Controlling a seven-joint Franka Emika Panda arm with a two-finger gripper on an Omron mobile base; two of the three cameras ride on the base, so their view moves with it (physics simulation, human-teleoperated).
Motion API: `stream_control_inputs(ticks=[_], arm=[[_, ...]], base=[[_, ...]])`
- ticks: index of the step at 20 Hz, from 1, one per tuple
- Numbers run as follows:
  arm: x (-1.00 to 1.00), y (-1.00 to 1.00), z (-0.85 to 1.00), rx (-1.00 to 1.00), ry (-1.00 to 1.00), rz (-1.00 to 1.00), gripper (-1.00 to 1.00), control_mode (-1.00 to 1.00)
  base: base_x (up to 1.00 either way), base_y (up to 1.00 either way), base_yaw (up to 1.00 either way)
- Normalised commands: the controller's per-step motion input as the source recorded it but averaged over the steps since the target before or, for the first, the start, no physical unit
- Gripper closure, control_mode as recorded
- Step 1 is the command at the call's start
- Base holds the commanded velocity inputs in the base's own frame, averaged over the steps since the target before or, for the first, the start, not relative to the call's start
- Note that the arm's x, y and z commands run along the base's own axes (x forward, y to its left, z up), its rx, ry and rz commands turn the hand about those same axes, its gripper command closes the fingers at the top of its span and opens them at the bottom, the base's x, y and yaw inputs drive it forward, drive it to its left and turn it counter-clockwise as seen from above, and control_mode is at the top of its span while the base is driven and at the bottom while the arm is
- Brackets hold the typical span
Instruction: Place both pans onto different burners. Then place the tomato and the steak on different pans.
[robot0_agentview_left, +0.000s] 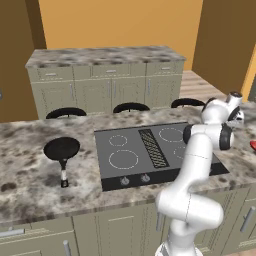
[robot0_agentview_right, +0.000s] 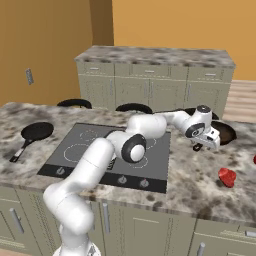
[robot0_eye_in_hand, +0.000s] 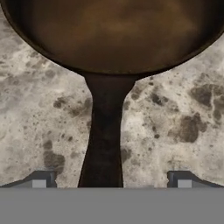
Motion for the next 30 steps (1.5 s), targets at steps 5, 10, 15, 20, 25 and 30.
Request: stream_control_inputs(ticks=[5,10,15,20,25,30], arm=[[0.19,0.00,-0.28,0.00,0.00,0.00,-1.00,-1.00],[0.16,0.00,-0.21,0.00,0.00,0.00,1.00,-1.00],[0.00,-0.03,0.00,0.00,0.00,0.00,1.00,-1.00],[-0.09,0.19,0.01,-0.02,-0.03,0.04,1.00,-1.00],[-0.36,0.64,0.03,-0.03,-0.01,0.02,1.00,-1.00],[-0.47,0.64,0.00,-0.06,-0.06,0.11,1.00,-1.00]], base=[[0.00,0.00,0.00],[0.00,0.00,0.00],[0.00,0.00,0.00],[0.00,0.00,0.00],[0.00,0.00,0.00],[0.00,0.00,0.00]])
